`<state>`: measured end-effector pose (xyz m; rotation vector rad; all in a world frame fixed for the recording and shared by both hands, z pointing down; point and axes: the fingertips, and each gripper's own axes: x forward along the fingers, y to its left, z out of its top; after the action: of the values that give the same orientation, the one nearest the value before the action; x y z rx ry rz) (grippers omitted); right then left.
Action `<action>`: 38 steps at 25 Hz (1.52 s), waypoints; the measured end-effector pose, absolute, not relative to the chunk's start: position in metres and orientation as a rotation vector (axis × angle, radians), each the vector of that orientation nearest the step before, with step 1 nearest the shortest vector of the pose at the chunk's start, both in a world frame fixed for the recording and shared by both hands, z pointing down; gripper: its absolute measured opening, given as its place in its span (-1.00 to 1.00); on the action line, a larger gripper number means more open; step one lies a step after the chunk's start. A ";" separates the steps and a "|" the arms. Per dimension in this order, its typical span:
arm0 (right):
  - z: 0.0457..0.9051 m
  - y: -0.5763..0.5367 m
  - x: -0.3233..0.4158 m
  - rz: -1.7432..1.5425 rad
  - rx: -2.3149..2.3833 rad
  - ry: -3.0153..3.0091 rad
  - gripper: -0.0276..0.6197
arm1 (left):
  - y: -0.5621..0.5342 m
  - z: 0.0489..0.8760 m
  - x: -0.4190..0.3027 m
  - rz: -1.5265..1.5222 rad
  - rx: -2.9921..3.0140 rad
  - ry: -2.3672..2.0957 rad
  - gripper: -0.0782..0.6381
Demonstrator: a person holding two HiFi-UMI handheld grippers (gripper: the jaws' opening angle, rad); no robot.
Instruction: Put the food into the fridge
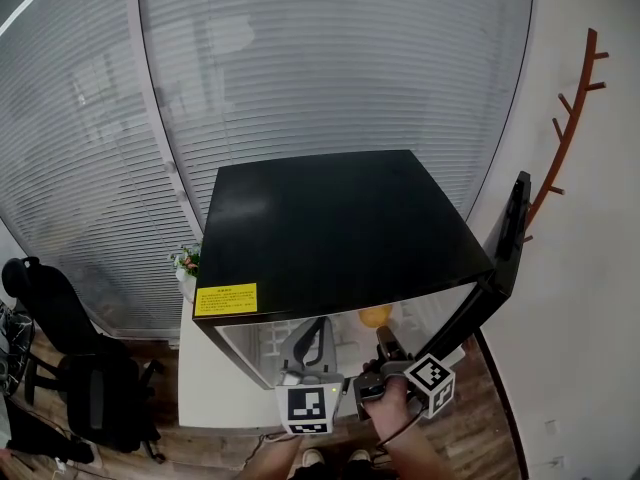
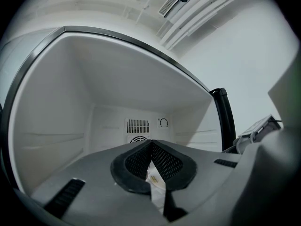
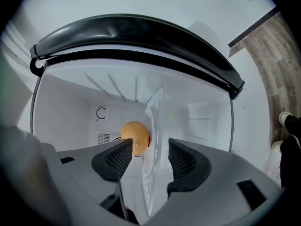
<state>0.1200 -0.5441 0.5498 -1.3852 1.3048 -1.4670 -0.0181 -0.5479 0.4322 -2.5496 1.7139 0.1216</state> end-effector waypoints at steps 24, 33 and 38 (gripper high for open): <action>0.415 -0.503 0.090 0.032 -1.689 2.362 -0.54 | -0.523 0.427 -0.038 0.053 -2.471 1.797 -0.71; 0.416 -0.501 0.066 0.094 -1.618 2.466 -0.82 | -0.513 0.435 -0.046 0.040 -2.437 1.846 -0.71; 0.420 -0.504 0.058 0.077 -1.603 2.505 -0.83 | -0.509 0.433 -0.044 0.044 -2.420 1.842 -0.71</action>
<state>0.0579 -0.5036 0.4201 -1.6035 2.5051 0.0765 -0.0442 -0.5086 0.4334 -2.4203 1.8418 0.0442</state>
